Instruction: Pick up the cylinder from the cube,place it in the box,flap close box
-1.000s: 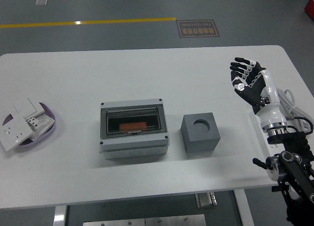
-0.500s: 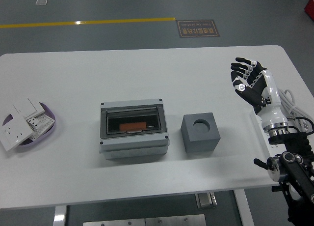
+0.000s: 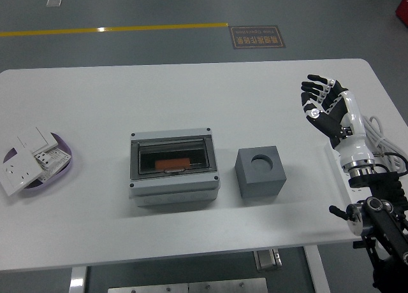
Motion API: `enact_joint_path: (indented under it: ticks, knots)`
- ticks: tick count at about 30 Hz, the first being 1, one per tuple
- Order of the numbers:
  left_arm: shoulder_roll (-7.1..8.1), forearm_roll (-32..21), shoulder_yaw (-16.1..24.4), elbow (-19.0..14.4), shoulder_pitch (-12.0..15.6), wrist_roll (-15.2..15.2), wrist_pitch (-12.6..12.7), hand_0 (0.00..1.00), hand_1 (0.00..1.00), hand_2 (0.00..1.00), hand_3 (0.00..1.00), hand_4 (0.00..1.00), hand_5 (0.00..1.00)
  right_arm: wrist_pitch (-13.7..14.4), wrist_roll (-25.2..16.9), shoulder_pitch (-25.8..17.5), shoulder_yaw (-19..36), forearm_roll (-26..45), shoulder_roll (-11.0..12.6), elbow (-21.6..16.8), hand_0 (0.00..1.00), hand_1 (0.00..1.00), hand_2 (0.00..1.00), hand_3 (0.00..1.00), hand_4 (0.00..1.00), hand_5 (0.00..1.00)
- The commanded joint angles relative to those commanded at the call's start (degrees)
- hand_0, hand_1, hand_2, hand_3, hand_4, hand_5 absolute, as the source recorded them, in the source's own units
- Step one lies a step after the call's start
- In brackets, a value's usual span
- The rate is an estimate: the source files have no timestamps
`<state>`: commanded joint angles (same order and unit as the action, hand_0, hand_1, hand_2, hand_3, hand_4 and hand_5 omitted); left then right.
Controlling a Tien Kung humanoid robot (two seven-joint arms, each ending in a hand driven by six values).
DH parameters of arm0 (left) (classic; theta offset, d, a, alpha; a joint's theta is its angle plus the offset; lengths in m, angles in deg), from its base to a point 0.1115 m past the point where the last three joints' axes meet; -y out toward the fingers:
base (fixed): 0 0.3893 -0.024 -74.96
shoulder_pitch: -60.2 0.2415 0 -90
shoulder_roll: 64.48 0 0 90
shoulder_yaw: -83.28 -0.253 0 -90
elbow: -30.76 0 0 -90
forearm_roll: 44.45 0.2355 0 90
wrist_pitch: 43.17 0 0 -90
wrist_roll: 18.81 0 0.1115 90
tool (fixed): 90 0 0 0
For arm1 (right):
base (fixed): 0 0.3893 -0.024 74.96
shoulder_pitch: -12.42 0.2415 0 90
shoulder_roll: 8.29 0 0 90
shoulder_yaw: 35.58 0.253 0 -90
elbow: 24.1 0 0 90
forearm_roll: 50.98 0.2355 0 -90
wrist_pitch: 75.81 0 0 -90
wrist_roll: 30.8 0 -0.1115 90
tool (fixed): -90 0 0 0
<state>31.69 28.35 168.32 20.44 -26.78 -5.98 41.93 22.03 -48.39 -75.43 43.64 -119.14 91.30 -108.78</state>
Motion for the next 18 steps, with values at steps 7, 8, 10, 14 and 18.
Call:
enact_joint_path:
  ticks: [7, 8, 10, 14, 18]
  knots:
    - [0.57, 0.14, -0.01, 0.00, -0.23, 0.00, 0.00, 0.642, 0.665, 0.592, 0.653, 0.721, 0.292, -0.08, 0.23, 0.35, -0.27, 0.25, 0.15, 0.29, 0.732, 0.672, 0.635, 0.643, 0.633, 0.053]
    - [0.58, 0.18, -0.02, 0.00, -0.21, 0.02, -0.01, 0.642, 0.665, 0.592, 0.653, 0.721, 0.292, -0.09, 0.25, 0.39, -0.31, 0.27, 0.16, 0.32, 0.732, 0.672, 0.635, 0.643, 0.633, 0.053]
    - [0.56, 0.56, 0.03, 0.00, -0.18, 0.08, -0.08, 0.642, 0.665, 0.592, 0.653, 0.721, 0.292, -0.09, 0.28, 0.58, -0.37, 0.27, 0.13, 0.37, 0.732, 0.672, 0.635, 0.643, 0.633, 0.053]
    - [0.56, 1.39, -0.21, 0.00, -0.25, 0.04, -0.34, 0.642, 0.665, 0.592, 0.653, 0.721, 0.293, -0.10, 0.34, 0.69, -0.35, 0.09, -0.04, 0.30, 0.732, 0.671, 0.638, 0.645, 0.636, 0.059]
    - [0.72, 2.04, -0.37, 0.00, -0.25, 0.01, -0.53, 0.642, 0.665, 0.592, 0.653, 0.721, 0.293, -0.14, 0.35, 0.46, -0.33, 0.00, -0.17, 0.27, 0.732, 0.671, 0.638, 0.645, 0.636, 0.059]
